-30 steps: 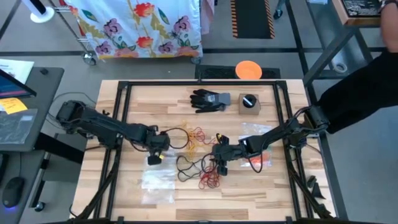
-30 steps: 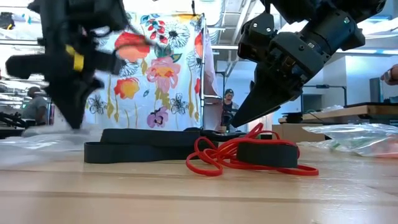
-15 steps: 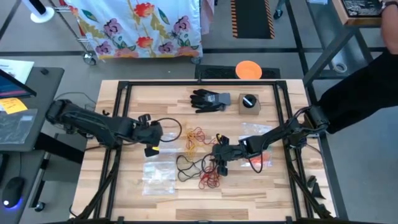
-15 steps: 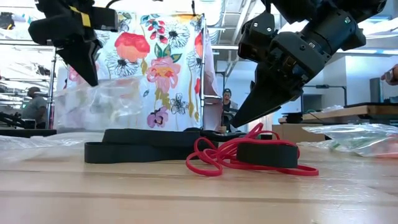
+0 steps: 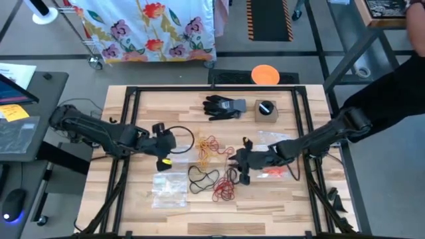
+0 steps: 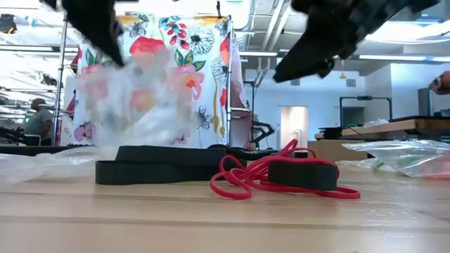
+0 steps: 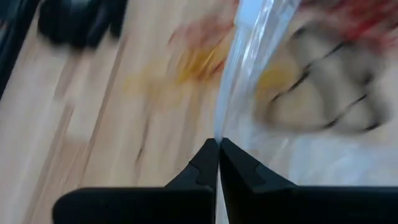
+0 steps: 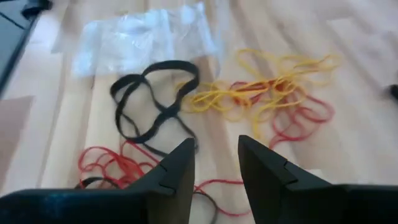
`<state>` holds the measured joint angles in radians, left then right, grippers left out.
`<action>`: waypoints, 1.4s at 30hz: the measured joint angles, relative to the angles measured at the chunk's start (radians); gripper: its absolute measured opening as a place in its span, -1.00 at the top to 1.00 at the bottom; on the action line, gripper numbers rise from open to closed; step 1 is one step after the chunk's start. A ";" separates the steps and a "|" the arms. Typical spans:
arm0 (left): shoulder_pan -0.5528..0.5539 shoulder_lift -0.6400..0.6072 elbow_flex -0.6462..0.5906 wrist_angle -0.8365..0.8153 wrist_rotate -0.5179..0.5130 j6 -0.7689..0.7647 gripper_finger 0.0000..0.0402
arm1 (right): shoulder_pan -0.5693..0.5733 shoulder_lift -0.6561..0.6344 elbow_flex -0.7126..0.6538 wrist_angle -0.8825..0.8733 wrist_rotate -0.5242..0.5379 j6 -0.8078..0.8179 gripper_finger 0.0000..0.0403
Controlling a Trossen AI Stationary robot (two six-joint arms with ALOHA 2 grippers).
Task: Sort rubber bands
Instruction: Open the transparent zip bag
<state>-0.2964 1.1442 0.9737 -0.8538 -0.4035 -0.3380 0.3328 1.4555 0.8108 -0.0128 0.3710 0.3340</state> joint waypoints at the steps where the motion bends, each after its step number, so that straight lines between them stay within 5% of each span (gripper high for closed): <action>1: -0.016 0.000 0.021 0.026 0.002 0.023 1.00 | 0.012 -0.013 0.000 -0.031 0.033 0.001 0.39; 7: -0.096 0.000 0.088 0.226 -0.002 0.157 1.00 | 0.067 -0.048 -0.001 -0.166 0.201 0.065 0.39; 22: -0.110 0.003 0.073 0.378 0.096 0.184 1.00 | 0.097 -0.047 -0.011 -0.181 0.287 0.077 0.39; 32: -0.110 0.007 0.035 0.371 0.066 0.169 1.00 | 0.018 -0.135 -0.213 0.129 0.229 0.056 0.39; 42: -0.110 0.184 0.057 0.364 -0.026 0.268 1.00 | -0.108 -0.192 -0.513 0.979 -0.138 0.014 0.39</action>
<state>-0.4061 1.3283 1.0306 -0.4893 -0.4295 -0.0699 0.2253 1.2640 0.2980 0.9662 0.2327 0.3477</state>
